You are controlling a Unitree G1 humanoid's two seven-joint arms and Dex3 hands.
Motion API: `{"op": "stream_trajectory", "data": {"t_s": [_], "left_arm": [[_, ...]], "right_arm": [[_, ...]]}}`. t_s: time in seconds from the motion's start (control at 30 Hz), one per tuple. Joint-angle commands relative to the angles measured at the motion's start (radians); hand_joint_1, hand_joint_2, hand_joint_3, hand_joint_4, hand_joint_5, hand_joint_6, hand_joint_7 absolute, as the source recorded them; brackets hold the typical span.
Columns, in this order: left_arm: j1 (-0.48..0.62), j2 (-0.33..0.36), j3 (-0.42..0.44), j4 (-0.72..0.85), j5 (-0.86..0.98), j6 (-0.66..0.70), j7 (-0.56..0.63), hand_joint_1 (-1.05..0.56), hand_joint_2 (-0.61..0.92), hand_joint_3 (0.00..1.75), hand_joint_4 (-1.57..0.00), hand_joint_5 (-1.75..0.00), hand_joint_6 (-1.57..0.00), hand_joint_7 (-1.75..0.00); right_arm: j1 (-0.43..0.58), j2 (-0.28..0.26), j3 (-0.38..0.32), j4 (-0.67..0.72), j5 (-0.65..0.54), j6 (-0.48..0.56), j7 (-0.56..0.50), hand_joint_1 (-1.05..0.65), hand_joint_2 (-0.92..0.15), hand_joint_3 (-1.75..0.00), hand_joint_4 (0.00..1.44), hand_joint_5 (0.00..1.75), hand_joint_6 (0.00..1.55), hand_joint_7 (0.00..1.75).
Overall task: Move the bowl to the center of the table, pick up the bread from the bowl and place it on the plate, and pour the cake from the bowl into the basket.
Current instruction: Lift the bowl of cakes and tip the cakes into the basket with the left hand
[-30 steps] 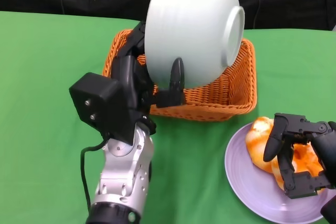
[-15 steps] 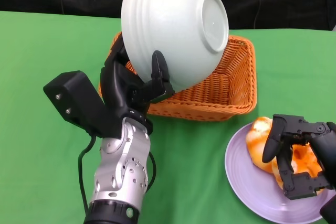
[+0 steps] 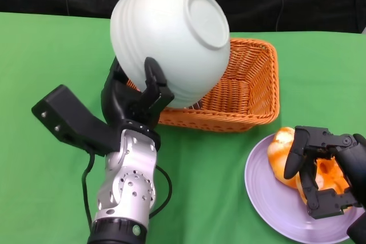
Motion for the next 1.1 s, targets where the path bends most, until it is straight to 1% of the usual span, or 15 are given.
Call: {"op": "stream_trajectory", "data": {"t_s": [0.03, 0.23, 0.53, 0.83, 1.0, 1.1], "left_arm": [[-0.092, -0.155, 0.034, -0.004, -0.066, 0.010, 0.033, -0.19, 0.35, 1.67, -1.11, -1.75, -0.86, -1.75], [-0.103, -0.169, 0.053, -0.014, -0.170, 0.034, 0.062, -0.22, 0.30, 1.71, -1.10, -1.75, -0.82, -1.75], [-0.086, -0.171, 0.020, -0.076, -0.232, 0.057, 0.092, -0.28, 0.29, 1.72, -1.11, -1.75, -0.82, -1.75], [-0.072, -0.179, 0.013, -0.090, -0.268, 0.065, 0.103, -0.28, 0.29, 1.69, -1.10, -1.75, -0.81, -1.75], [-0.062, -0.185, 0.007, -0.095, -0.282, 0.066, 0.090, -0.29, 0.33, 1.64, -1.10, -1.75, -0.78, -1.75], [-0.055, -0.183, -0.005, -0.107, -0.278, 0.073, 0.084, -0.30, 0.34, 1.62, -1.10, -1.75, -0.78, -1.75]], "right_arm": [[0.010, -0.009, -0.003, -0.005, 0.013, -0.001, 0.000, 0.34, -0.20, -1.71, 1.03, 1.75, 0.88, 1.52], [0.009, -0.010, -0.001, -0.008, 0.009, 0.003, 0.000, 0.35, -0.21, -1.70, 1.03, 1.75, 0.88, 1.52], [0.004, -0.011, -0.001, 0.003, 0.006, -0.007, -0.002, 0.37, -0.21, -1.69, 1.02, 1.75, 0.88, 1.51], [0.001, -0.011, -0.001, 0.002, 0.008, -0.005, -0.001, 0.39, -0.21, -1.68, 1.03, 1.75, 0.89, 1.50], [0.005, -0.013, 0.001, -0.003, 0.009, 0.000, 0.003, 0.40, -0.22, -1.68, 1.02, 1.75, 0.89, 1.50], [0.005, -0.013, 0.000, -0.001, 0.005, -0.003, 0.000, 0.40, -0.22, -1.68, 1.02, 1.75, 0.89, 1.50]]}}
